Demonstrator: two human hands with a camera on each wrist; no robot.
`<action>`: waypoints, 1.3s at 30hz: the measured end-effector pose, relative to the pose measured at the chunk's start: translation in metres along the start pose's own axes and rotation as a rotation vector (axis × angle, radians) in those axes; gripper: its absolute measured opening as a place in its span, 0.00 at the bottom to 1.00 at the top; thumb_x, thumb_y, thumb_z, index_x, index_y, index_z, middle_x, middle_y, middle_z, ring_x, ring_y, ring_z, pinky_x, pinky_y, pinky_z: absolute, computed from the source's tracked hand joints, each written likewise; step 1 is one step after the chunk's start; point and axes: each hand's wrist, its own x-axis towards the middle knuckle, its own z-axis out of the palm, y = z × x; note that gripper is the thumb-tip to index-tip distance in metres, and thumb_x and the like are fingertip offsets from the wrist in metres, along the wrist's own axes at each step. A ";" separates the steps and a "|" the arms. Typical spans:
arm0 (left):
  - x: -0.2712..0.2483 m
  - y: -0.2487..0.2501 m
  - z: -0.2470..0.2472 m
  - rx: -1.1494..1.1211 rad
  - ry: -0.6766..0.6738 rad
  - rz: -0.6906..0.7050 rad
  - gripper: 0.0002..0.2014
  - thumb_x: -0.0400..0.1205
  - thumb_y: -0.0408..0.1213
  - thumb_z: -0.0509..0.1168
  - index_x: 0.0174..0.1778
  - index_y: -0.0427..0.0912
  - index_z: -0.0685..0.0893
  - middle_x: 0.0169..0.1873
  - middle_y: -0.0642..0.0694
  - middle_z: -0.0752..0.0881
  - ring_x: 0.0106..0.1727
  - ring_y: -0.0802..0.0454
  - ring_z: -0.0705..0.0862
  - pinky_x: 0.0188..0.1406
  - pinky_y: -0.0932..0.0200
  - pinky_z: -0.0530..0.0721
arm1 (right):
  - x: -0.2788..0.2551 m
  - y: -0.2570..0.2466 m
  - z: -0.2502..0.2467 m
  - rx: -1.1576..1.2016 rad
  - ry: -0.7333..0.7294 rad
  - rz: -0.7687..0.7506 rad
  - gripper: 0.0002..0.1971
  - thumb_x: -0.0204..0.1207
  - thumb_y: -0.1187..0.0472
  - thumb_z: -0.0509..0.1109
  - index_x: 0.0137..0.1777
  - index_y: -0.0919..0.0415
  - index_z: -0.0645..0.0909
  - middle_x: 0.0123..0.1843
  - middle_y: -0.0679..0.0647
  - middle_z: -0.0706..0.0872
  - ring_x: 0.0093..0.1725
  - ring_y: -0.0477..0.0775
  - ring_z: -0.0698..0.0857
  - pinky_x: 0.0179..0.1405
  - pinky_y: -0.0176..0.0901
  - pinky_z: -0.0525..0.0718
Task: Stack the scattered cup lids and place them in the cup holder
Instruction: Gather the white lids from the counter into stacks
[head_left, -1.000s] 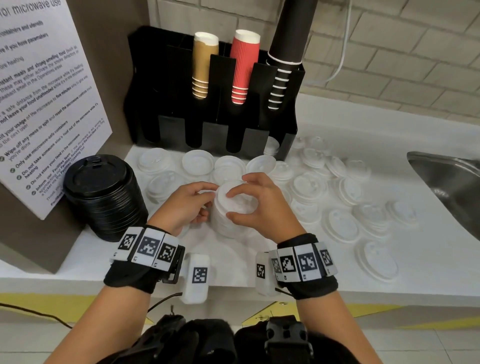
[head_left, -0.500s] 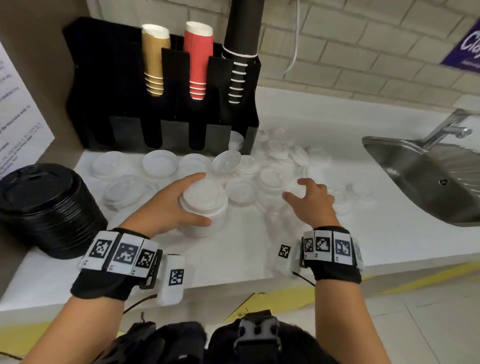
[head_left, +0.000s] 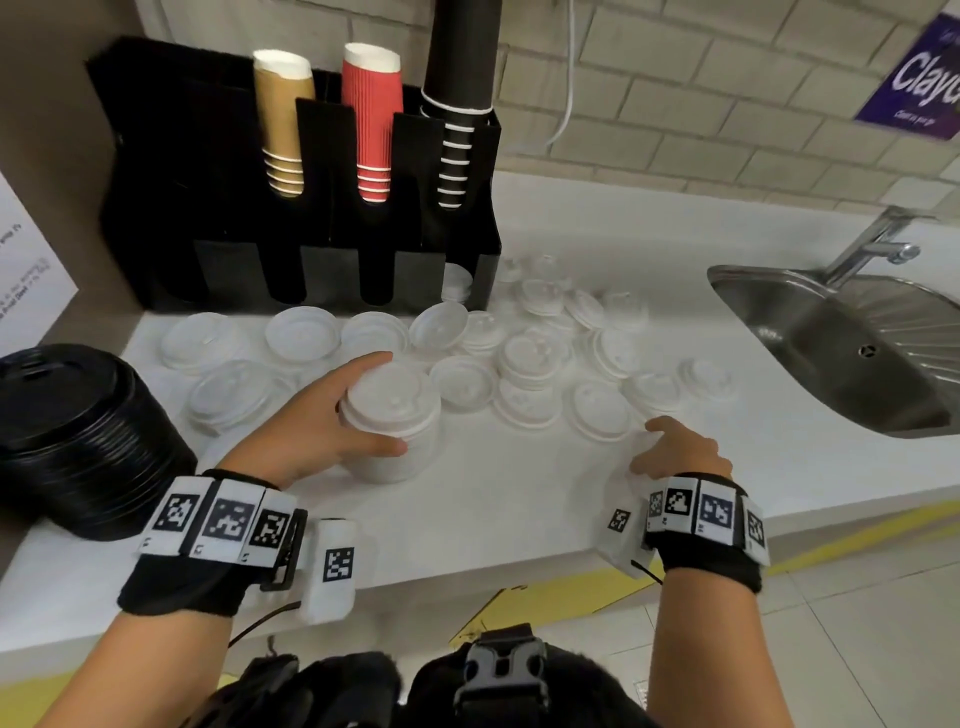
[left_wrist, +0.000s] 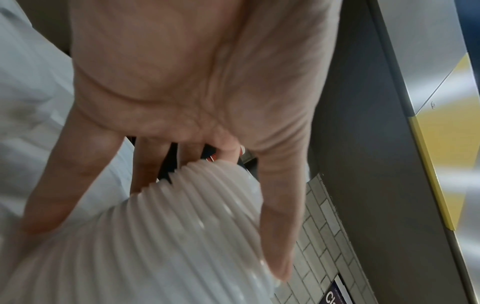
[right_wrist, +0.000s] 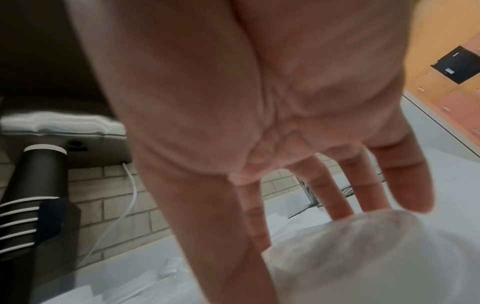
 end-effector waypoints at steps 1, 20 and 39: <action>0.000 0.000 0.000 -0.006 -0.003 -0.002 0.45 0.68 0.33 0.81 0.79 0.61 0.68 0.68 0.60 0.77 0.68 0.58 0.75 0.67 0.59 0.72 | -0.001 0.000 -0.001 -0.015 0.009 -0.001 0.27 0.79 0.59 0.65 0.77 0.44 0.66 0.72 0.65 0.65 0.72 0.69 0.66 0.69 0.61 0.70; 0.004 -0.009 -0.002 -0.016 0.036 -0.013 0.41 0.64 0.31 0.84 0.68 0.55 0.69 0.59 0.65 0.77 0.59 0.70 0.76 0.48 0.73 0.74 | -0.065 -0.102 0.043 0.535 -0.210 -1.063 0.19 0.77 0.57 0.70 0.67 0.46 0.73 0.64 0.49 0.72 0.60 0.38 0.74 0.59 0.36 0.75; 0.002 -0.010 -0.005 -0.026 0.033 0.003 0.40 0.63 0.29 0.84 0.68 0.53 0.73 0.59 0.58 0.82 0.60 0.65 0.80 0.46 0.75 0.80 | -0.084 -0.123 0.062 0.388 -0.133 -1.272 0.22 0.64 0.61 0.82 0.59 0.52 0.86 0.62 0.49 0.77 0.67 0.50 0.73 0.67 0.33 0.70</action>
